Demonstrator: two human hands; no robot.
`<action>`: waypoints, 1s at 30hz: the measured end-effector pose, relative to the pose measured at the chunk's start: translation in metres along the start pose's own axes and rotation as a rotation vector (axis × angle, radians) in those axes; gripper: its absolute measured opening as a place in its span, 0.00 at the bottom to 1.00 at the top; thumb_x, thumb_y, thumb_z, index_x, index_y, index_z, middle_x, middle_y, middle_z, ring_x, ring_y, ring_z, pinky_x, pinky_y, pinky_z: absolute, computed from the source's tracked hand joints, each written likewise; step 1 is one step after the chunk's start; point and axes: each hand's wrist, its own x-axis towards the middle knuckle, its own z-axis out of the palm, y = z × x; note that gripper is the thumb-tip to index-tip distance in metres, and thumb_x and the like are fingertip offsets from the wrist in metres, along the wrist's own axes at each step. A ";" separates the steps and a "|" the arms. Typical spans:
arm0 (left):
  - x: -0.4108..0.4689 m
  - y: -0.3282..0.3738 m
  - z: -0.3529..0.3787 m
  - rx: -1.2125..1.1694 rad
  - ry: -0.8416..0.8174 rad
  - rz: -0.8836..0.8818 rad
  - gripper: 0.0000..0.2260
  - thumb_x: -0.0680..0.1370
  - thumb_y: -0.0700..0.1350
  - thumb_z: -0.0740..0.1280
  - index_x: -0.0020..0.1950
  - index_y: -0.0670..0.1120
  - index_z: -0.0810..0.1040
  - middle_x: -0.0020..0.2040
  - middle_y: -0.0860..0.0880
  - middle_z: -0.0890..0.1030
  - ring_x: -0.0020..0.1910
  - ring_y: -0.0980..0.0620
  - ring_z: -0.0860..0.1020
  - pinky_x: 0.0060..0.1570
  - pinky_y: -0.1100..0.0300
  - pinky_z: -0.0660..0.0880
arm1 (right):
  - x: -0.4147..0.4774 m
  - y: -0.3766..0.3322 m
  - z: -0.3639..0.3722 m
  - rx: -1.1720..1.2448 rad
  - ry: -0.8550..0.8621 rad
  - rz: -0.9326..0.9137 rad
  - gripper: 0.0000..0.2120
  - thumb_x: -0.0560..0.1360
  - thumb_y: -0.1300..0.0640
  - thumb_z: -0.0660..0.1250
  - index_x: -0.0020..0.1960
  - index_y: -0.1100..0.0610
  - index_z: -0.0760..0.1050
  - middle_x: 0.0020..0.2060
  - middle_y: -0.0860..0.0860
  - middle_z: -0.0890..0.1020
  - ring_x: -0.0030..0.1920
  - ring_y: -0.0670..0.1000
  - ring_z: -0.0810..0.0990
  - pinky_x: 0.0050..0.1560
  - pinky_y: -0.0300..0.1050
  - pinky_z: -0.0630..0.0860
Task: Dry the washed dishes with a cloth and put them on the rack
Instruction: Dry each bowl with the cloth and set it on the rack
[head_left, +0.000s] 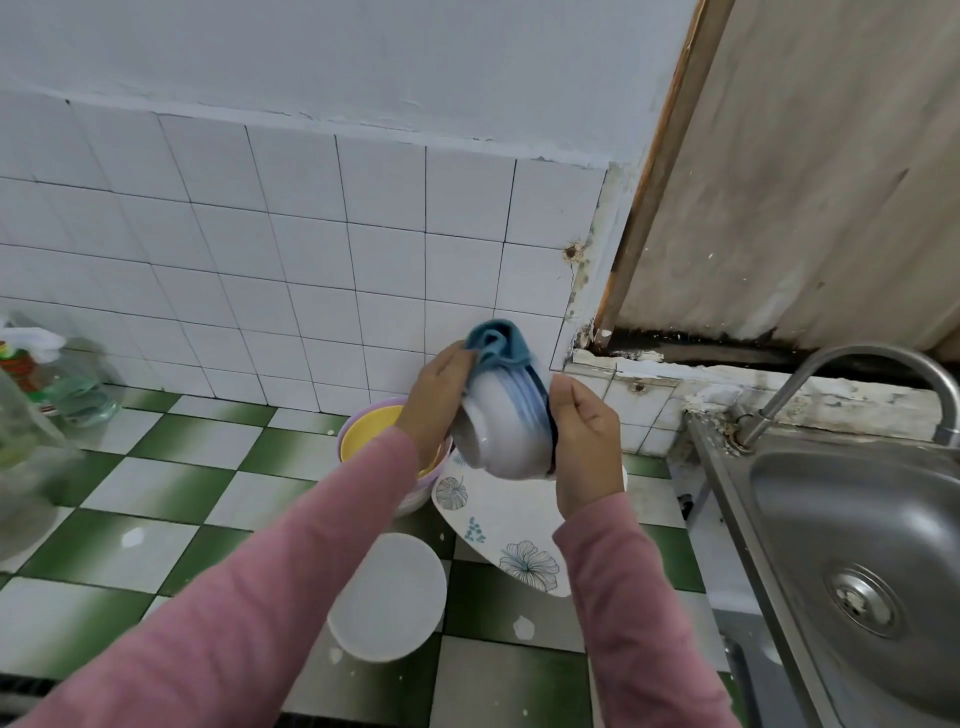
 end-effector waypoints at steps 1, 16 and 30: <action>0.002 -0.003 -0.003 -0.099 -0.004 -0.135 0.14 0.80 0.54 0.61 0.57 0.48 0.81 0.50 0.46 0.85 0.50 0.47 0.80 0.49 0.53 0.78 | -0.001 -0.002 -0.002 0.058 0.031 0.043 0.19 0.83 0.52 0.60 0.35 0.56 0.70 0.31 0.51 0.71 0.34 0.49 0.68 0.33 0.38 0.66; -0.008 -0.017 0.005 0.648 0.127 0.783 0.19 0.81 0.52 0.57 0.61 0.41 0.78 0.59 0.46 0.79 0.61 0.49 0.74 0.63 0.50 0.71 | 0.002 0.008 0.013 0.806 0.216 0.417 0.19 0.85 0.53 0.55 0.68 0.63 0.73 0.58 0.61 0.82 0.53 0.55 0.83 0.52 0.51 0.82; -0.003 -0.001 0.013 0.897 -0.153 0.612 0.14 0.83 0.50 0.59 0.63 0.52 0.80 0.62 0.56 0.80 0.62 0.57 0.74 0.64 0.59 0.69 | 0.007 0.011 0.006 0.186 0.111 0.373 0.10 0.80 0.61 0.62 0.46 0.58 0.82 0.42 0.58 0.83 0.44 0.56 0.80 0.50 0.53 0.77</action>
